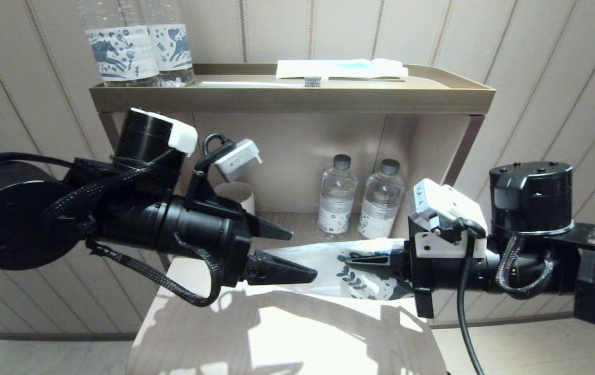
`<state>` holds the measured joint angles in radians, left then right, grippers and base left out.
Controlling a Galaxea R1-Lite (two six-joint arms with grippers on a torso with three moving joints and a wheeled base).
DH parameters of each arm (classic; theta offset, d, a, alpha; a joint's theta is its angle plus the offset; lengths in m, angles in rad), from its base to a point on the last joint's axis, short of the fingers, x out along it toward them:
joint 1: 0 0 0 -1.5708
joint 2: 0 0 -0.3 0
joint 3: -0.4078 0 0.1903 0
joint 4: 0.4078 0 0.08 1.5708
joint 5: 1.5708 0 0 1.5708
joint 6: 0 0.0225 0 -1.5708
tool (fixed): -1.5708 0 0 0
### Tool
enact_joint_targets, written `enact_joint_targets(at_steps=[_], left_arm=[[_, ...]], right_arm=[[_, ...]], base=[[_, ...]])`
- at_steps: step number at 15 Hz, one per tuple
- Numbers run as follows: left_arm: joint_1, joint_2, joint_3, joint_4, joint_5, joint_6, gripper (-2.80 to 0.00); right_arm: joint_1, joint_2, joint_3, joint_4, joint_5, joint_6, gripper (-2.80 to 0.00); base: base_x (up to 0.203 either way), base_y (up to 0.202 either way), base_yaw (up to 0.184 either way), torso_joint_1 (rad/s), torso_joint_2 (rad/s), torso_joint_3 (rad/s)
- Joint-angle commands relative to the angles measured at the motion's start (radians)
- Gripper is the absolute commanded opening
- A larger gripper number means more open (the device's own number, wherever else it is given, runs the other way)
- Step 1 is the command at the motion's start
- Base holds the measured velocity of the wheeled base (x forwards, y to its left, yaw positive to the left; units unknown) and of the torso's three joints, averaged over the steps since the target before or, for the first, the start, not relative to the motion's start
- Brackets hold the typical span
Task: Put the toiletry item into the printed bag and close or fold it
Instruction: Close the strorage bag and place it on the desk
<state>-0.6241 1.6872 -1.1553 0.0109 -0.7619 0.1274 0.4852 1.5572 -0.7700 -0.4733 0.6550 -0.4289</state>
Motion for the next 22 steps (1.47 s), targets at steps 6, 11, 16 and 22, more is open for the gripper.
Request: enact_joint_targets(at_steps=[6, 11, 16, 22], left_arm=[[-0.06, 0.021, -0.009, -0.091, -0.01, 0.01, 0.0], [-0.151, -0.001, 0.053, -0.168, 0.001, 0.052, 0.0], [-0.192, 0.037, 0.04, -0.173, 0.016, 0.05, 0.0], [-0.23, 0.068, 0.023, -0.198, 0.087, 0.037, 0.0]], right_arm=[[0.041, 0.014, 0.009, 0.001, 0.028, 0.029, -2.8], [0.041, 0.018, 0.008, -0.001, 0.075, 0.072, -2.8], [0.061, 0.018, 0.011, -0.001, 0.075, 0.072, -2.8], [0.072, 0.017, 0.017, -0.002, 0.075, 0.072, -2.8]], base=[[0.0, 0.0, 0.0, 0.0, 0.0, 0.0], [0.0, 0.0, 0.0, 0.0, 0.0, 0.0], [0.0, 0.0, 0.0, 0.0, 0.0, 0.0], [0.0, 0.0, 0.0, 0.0, 0.0, 0.0]])
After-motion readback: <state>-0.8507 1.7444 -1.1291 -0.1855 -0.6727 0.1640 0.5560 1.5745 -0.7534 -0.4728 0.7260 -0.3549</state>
